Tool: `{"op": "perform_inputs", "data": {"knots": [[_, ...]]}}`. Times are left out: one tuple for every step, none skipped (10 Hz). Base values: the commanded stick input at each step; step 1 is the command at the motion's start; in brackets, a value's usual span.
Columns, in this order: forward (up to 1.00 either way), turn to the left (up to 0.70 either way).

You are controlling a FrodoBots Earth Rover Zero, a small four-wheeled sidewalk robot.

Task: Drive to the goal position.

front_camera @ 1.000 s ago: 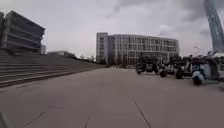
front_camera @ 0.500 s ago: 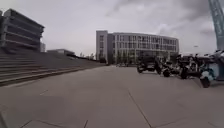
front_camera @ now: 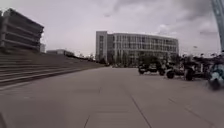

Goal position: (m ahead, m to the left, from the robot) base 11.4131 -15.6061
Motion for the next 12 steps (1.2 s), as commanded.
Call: {"op": "perform_inputs", "data": {"knots": [[0.70,0.00],[0.70,0.00],[0.70,0.00],[0.70,0.00],[0.70,0.00],[0.70,0.00],[0.70,0.00],[0.70,0.00],[0.70,0.00],[0.70,0.00],[0.70,0.00],[0.70,0.00]]}}
